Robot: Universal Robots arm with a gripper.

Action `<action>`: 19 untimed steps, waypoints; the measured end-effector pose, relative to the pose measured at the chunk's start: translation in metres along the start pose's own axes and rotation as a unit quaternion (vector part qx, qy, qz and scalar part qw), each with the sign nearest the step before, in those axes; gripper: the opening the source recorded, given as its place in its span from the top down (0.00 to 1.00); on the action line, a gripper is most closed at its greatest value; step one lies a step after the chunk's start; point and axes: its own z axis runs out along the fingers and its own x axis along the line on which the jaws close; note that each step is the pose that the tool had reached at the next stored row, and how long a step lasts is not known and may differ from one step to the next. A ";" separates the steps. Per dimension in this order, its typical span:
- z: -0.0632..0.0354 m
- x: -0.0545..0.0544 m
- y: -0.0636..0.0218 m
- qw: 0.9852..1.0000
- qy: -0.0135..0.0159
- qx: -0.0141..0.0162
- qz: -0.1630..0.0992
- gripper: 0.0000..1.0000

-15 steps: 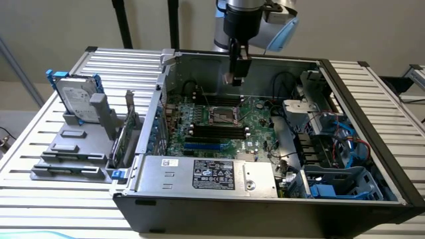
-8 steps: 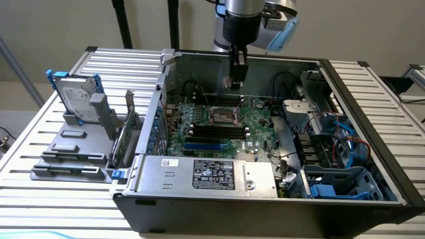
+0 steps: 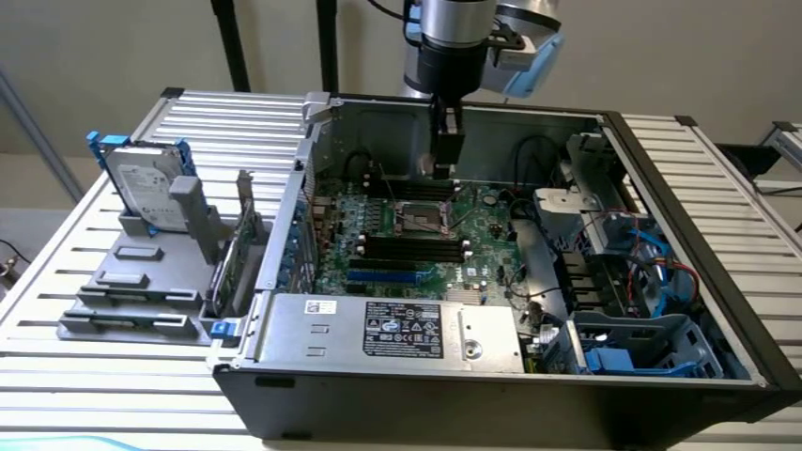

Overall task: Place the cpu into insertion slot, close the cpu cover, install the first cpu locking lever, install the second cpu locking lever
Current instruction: 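Place the cpu into insertion slot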

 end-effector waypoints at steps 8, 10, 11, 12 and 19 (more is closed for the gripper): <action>0.0142 -0.001 -0.0065 1.000 -0.001 0.000 0.000 0.45; 0.0179 -0.001 -0.0066 1.000 -0.001 0.000 0.000 0.45; 0.0197 -0.001 -0.0067 1.000 -0.001 0.000 0.000 0.45; 0.0216 -0.002 -0.0068 1.000 -0.001 0.000 0.000 0.45; 0.0342 -0.006 -0.0074 1.000 -0.001 0.000 0.000 0.45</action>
